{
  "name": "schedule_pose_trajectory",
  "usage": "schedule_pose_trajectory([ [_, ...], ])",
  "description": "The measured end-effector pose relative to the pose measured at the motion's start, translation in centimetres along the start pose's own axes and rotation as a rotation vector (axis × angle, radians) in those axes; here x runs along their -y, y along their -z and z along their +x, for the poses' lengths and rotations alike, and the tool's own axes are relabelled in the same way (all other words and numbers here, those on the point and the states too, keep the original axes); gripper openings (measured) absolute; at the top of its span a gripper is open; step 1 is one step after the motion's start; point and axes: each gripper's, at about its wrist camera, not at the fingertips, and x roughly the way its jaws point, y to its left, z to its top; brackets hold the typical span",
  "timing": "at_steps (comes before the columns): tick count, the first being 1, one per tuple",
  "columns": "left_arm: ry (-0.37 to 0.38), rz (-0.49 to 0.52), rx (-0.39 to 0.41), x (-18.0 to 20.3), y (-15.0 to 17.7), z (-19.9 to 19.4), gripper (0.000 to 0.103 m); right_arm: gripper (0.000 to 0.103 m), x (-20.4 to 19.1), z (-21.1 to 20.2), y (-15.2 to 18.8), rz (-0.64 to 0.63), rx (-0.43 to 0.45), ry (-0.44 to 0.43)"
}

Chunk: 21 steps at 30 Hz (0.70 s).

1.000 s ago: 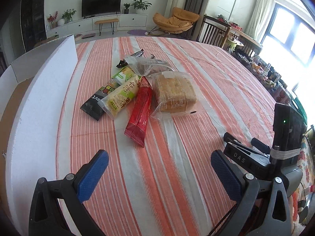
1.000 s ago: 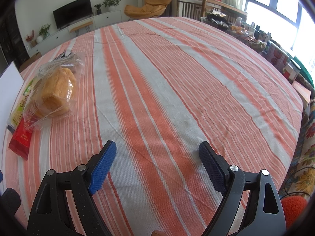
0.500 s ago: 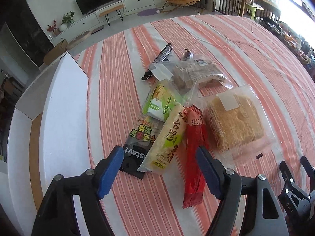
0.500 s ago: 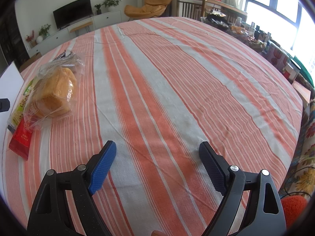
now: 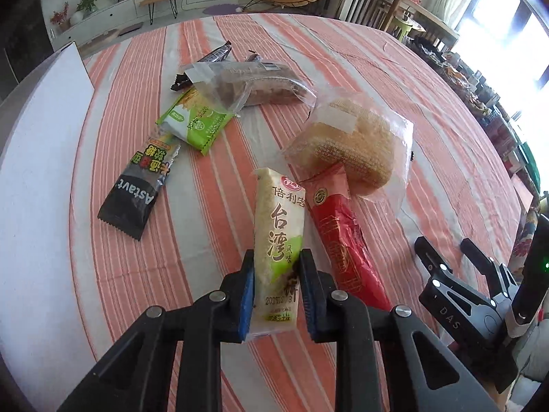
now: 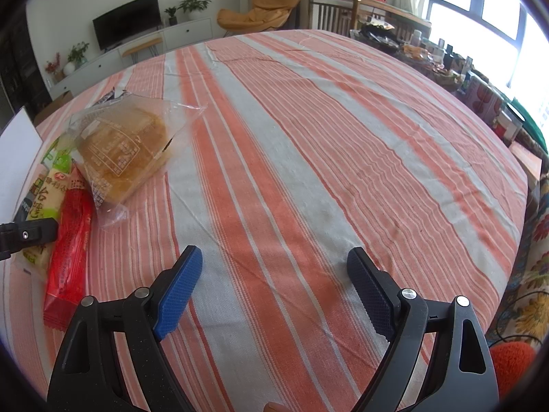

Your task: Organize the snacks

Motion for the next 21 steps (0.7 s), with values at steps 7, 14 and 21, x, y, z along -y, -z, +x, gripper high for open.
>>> schedule_pose_trajectory([
  [7, -0.117, -0.058, 0.027, -2.3, 2.9, 0.7, 0.081, 0.089, -0.2, 0.0, 0.0, 0.002, 0.001, 0.002],
  [14, -0.186, -0.065, 0.106, -1.9, 3.8, 2.3, 0.094, 0.089, -0.2, -0.1, 0.1, -0.001, 0.005, 0.000],
  [21, -0.199, -0.065, 0.205, -2.1, 4.9, 2.7, 0.103, 0.090, 0.0, -0.1, 0.0, -0.002, 0.006, -0.001],
])
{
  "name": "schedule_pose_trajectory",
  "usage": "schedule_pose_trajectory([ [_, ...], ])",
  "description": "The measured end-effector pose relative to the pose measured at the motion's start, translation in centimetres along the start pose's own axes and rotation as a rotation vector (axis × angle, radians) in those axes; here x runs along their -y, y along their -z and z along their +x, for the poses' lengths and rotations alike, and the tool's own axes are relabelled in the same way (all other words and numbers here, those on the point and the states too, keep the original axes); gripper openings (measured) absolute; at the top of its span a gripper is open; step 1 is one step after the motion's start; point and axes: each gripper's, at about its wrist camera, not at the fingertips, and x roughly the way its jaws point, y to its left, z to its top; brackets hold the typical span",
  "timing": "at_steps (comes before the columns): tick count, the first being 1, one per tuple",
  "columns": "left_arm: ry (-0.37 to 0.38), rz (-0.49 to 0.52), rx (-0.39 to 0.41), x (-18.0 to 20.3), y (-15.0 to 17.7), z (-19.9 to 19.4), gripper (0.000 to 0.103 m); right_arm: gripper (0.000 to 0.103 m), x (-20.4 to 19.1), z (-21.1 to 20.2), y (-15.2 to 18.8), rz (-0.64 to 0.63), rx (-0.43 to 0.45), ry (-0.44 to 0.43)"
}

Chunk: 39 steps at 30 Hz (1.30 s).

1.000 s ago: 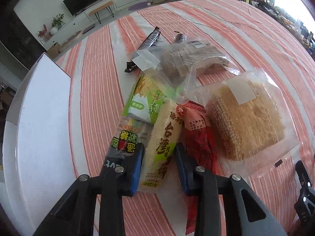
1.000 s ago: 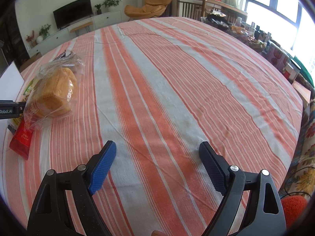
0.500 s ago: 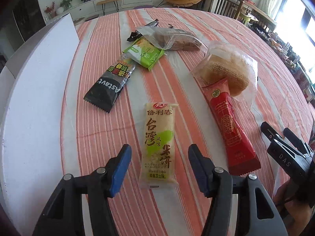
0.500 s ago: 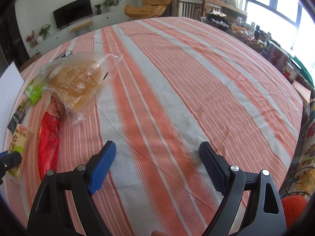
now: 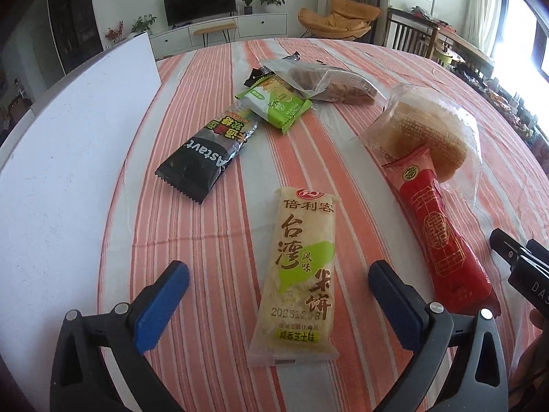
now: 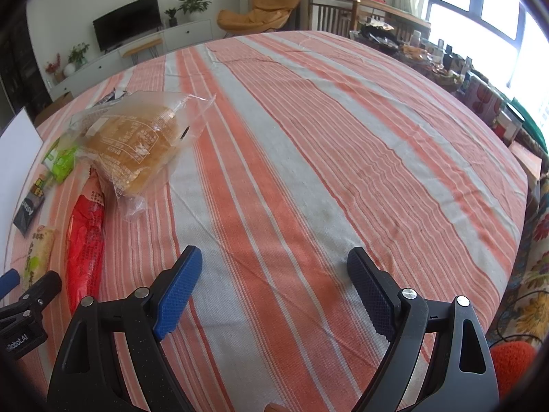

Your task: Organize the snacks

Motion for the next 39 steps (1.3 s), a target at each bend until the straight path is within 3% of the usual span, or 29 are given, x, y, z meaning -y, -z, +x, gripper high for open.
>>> schedule_pose_trajectory([
  [39, -0.003, -0.005, 0.008, 0.03, 0.16, -0.08, 0.103, 0.091, 0.01, 0.00, 0.01, 0.000, -0.001, 0.000],
])
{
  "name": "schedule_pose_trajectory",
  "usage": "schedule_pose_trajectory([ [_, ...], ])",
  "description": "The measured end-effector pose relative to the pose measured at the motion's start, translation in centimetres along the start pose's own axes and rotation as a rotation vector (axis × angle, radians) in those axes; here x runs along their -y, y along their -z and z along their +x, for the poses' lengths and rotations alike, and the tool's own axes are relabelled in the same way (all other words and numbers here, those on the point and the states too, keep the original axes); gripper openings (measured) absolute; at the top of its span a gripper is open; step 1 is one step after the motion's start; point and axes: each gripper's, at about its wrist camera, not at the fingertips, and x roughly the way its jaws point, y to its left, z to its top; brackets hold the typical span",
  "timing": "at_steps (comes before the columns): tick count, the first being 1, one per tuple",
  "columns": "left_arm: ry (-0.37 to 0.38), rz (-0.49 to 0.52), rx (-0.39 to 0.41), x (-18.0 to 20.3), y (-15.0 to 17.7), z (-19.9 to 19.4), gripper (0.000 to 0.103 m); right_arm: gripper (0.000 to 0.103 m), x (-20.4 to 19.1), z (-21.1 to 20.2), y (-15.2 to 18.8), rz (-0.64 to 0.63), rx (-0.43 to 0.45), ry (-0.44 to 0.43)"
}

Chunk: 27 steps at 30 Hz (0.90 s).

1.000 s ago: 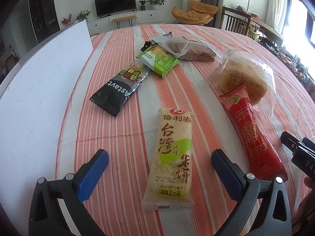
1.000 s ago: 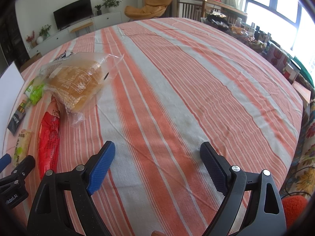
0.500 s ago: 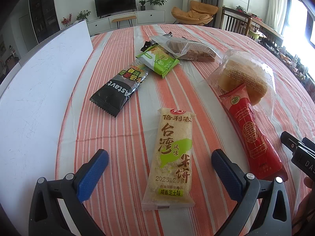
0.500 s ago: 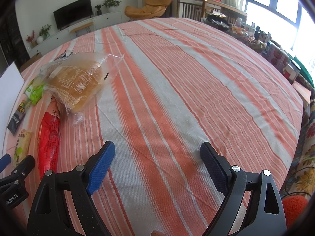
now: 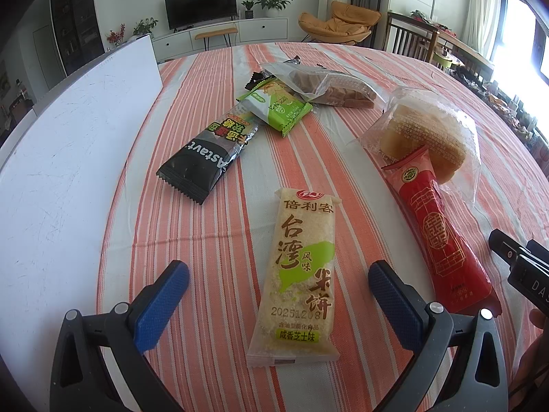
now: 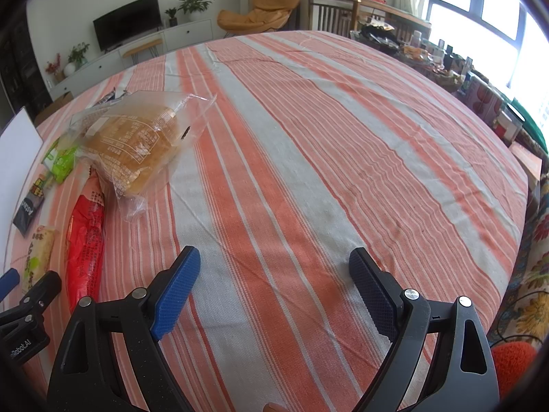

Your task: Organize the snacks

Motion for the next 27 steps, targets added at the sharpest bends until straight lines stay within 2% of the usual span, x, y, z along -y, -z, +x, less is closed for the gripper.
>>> schedule_pose_trajectory([
  [10, 0.001, 0.002, -0.003, 0.0, 0.1, 0.0, 0.103, 0.091, 0.0, 0.0, 0.0, 0.000, 0.000, 0.000],
  [14, 0.022, 0.024, -0.065, 0.1, -0.3, -0.1, 0.102, 0.091, 0.0, 0.0, 0.0, 0.000, 0.000, 0.000],
  [16, 0.034, 0.043, -0.073, 0.4, -0.4, -0.3, 0.095, 0.091, 0.0, 0.0, 0.0, 0.000, 0.001, 0.000],
  [17, 0.041, 0.053, -0.067, 0.6, -0.4, -0.7, 0.084, 0.091, 0.0, 0.0, 0.0, 0.000, 0.001, 0.000],
  [18, 0.049, 0.065, -0.059, 0.8, -0.5, -1.0, 0.064, 0.091, 0.0, 0.0, 0.0, 0.000, 0.001, 0.000],
  [19, 0.054, 0.074, -0.052, 0.9, -0.5, -1.4, 0.050, 0.091, 0.0, 0.0, 0.0, 0.000, 0.001, 0.000],
  [20, 0.057, 0.080, -0.052, 1.0, -0.5, -1.6, 0.028, 0.091, 0.0, 0.0, 0.0, 0.000, 0.001, 0.000],
  [23, 0.081, 0.058, -0.063, 0.8, -0.4, -1.8, 0.028, 0.091, 0.0, 0.0, 0.0, 0.000, 0.002, -0.001],
  [25, 0.131, 0.019, -0.074, 0.4, -0.1, -2.3, 0.028, 0.091, 0.2, -0.1, 0.0, 0.006, 0.002, -0.013],
  [27, 0.170, -0.005, -0.077, 0.1, 0.4, -3.2, 0.028, 0.090, 1.5, -0.6, -0.3, 0.074, 0.016, -0.090],
])
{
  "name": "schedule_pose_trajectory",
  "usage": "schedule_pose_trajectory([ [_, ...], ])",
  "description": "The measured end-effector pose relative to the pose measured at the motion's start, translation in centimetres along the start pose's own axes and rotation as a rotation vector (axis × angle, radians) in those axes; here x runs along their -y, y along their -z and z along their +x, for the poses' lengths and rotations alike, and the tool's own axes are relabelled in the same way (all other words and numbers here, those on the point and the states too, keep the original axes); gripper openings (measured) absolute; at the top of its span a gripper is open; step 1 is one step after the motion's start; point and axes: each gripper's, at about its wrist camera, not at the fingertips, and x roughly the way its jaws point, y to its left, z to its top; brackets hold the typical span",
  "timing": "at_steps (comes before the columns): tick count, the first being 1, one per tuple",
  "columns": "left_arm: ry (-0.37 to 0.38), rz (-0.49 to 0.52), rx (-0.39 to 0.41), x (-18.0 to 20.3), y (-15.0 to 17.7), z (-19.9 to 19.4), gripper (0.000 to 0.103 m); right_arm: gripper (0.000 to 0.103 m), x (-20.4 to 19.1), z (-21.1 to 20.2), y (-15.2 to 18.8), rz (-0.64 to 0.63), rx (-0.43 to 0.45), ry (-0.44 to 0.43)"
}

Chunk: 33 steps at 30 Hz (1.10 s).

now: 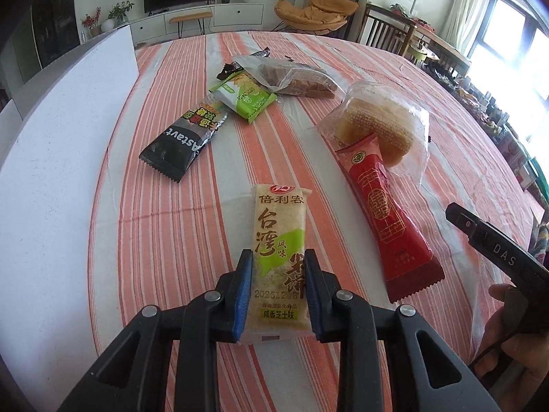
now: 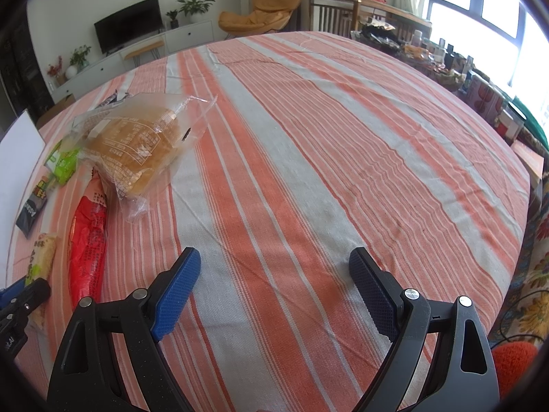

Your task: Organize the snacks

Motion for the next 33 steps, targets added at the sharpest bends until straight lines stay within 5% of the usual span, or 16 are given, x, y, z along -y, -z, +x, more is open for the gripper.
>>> schedule_pose_trajectory([
  [4, 0.053, -0.009, 0.026, 0.3, 0.8, -3.0, 0.028, 0.087, 5.4, -2.1, -0.6, 0.297, 0.049, -0.279],
  [9, 0.058, 0.015, 0.075, 0.9, 1.7, -6.4, 0.028, 0.088, 1.6, -2.2, -2.0, 0.163, -0.098, -0.421],
  [13, 0.063, 0.005, 0.092, 0.7, 2.0, -8.3, 0.028, 0.087, -7.1, -0.6, -2.9, -0.127, -0.257, -0.418],
  [16, 0.038, 0.021, 0.122, 0.7, 2.0, -10.0, 0.028, 0.085, -11.6, 1.5, -2.2, -0.268, -0.279, -0.327],
  [18, 0.013, 0.031, 0.145, 0.5, 2.1, -11.2, 0.028, 0.040, -13.1, 2.3, -1.5, -0.353, -0.272, -0.235],
  [19, -0.003, 0.037, 0.158, 0.5, 2.2, -11.7, 0.028, 0.026, -13.4, 2.1, -1.4, -0.377, -0.247, -0.208],
  [21, -0.037, 0.049, 0.178, 0.2, 2.3, -12.4, 0.028, 0.016, -12.5, 1.6, -1.3, -0.315, -0.266, -0.258],
  [33, -0.086, 0.082, 0.184, 0.8, 2.3, -12.3, 0.028, 0.014, -7.5, -3.2, -1.9, -0.153, -0.213, -0.428],
])
